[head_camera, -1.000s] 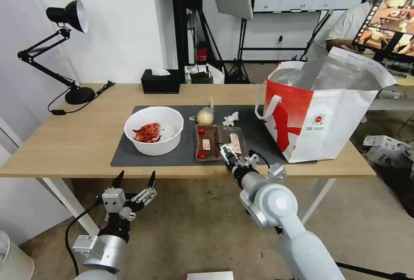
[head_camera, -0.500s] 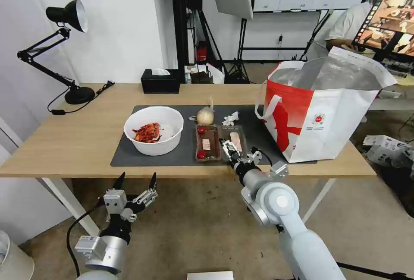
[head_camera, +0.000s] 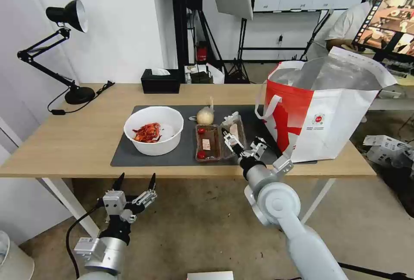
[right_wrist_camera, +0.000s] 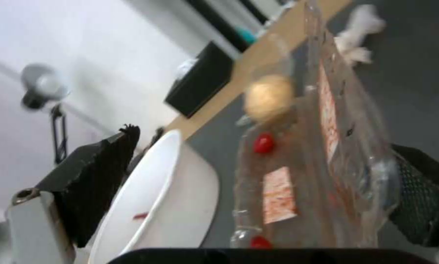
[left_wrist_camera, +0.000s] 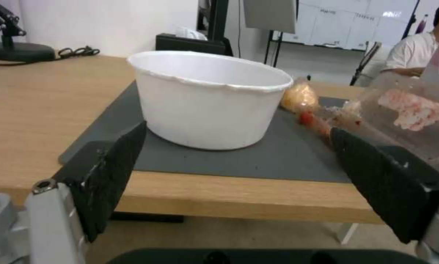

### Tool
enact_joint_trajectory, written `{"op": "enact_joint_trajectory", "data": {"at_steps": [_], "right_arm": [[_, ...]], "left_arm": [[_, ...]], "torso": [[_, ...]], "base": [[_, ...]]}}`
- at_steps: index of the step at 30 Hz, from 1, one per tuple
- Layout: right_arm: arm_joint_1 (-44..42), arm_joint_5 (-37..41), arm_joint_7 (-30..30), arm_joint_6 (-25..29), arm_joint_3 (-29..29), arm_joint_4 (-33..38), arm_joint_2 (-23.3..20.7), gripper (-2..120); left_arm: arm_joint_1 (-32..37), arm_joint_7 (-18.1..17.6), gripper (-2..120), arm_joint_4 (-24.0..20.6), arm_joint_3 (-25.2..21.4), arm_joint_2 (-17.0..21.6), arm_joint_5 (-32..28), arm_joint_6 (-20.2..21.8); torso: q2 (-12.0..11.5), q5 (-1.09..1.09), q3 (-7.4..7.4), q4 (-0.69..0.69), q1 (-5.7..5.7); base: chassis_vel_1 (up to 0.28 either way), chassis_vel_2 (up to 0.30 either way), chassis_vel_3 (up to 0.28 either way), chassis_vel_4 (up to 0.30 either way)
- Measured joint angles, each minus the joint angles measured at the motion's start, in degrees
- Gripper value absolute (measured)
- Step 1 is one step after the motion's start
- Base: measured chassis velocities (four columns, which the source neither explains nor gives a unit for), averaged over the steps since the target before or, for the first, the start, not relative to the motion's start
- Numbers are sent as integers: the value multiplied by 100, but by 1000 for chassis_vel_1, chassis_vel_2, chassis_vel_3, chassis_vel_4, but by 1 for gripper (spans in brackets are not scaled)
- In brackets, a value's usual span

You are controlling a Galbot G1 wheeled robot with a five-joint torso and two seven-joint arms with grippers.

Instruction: Pick up the trash from the table and place it into the takeout bag.

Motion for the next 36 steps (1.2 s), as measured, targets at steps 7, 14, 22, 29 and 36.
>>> {"op": "enact_joint_trajectory", "data": {"at_steps": [7,14,22,29,36], "right_arm": [[517,1340,279,-825,-222,-258,103,100],[842,1909,711,-1018,-265,-599,259,100],[885,1914,734,-992,-264,-574,217,100],[1343,-469,-784,-1043,-565,-702,-376,98],[2716,-2440,-2766,-1073,-1192,-1894,-1208,71]], "left_arm": [[13,1,100,-43,-23,-7,15,-31],[5,0,100,-15,-24,17,22,-34],[-42,-4,100,-21,-47,99,-23,-12],[-40,-6,100,-72,-70,114,-66,8],[-153,-112,100,-306,-76,332,-641,550]], "torso": [[0,0,0,2,0],[0,-1,0,1,1],[0,0,0,0,0],[0,0,-1,0,0],[0,1,0,1,0]], "base": [[0,0,0,0],[0,0,0,0],[0,0,0,0],[0,0,0,0],[0,0,0,0]]}}
